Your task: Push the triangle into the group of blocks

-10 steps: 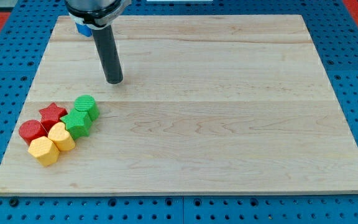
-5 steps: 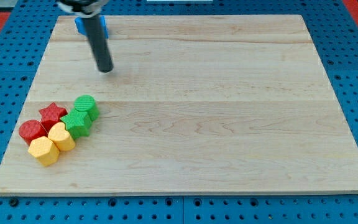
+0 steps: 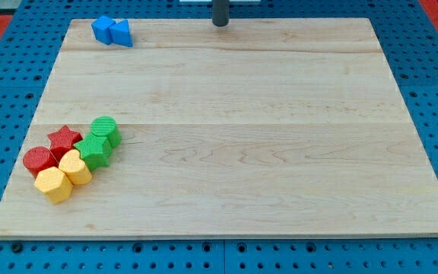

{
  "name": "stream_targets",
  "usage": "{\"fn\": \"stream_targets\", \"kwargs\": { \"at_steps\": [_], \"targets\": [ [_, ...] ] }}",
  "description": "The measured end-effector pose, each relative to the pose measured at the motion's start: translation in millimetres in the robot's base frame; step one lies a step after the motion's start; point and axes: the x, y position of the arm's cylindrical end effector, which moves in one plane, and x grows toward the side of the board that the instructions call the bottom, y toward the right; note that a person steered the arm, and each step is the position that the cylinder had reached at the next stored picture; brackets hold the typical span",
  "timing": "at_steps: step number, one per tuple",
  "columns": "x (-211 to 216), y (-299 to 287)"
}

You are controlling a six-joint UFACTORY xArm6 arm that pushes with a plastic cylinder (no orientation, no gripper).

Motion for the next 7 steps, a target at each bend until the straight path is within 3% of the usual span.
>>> {"fn": "stream_targets", "kwargs": {
  "at_steps": [2, 3, 4, 5, 7],
  "targets": [
    [0.4, -60.9],
    [1.0, -135.3],
    [7.5, -139.5],
    [22.8, -179.0],
    [74.5, -192.3]
  ]
}}
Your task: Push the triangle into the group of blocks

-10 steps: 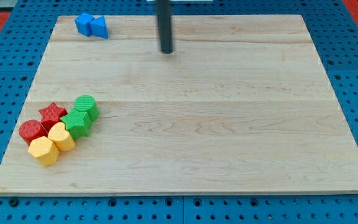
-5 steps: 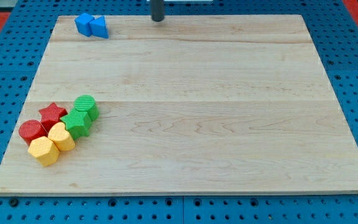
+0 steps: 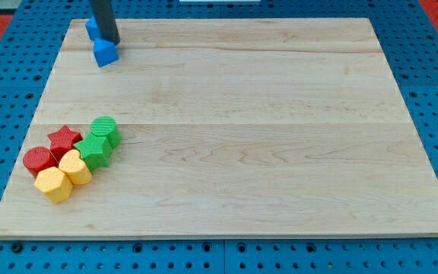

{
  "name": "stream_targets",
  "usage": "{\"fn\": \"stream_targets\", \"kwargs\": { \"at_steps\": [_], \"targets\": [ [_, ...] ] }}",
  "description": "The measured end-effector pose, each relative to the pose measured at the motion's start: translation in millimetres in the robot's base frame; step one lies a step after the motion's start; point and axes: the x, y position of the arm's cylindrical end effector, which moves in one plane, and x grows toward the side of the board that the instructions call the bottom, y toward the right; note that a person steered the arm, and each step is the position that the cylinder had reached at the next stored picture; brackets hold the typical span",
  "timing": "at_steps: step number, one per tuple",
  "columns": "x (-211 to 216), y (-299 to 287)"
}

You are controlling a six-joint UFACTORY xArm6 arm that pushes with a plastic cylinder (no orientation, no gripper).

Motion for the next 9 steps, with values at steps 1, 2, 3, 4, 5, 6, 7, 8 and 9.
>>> {"fn": "stream_targets", "kwargs": {
  "at_steps": [1, 2, 3, 4, 5, 6, 7, 8, 9],
  "targets": [
    [37.9, -15.6],
    [86.5, -29.7],
    [142.6, -29.9],
    [132.5, -57.8],
    [115.3, -105.4],
    [168.1, -72.2],
    [200.2, -44.0],
    [160.1, -93.9],
    [143.8, -93.9]
  ]
}}
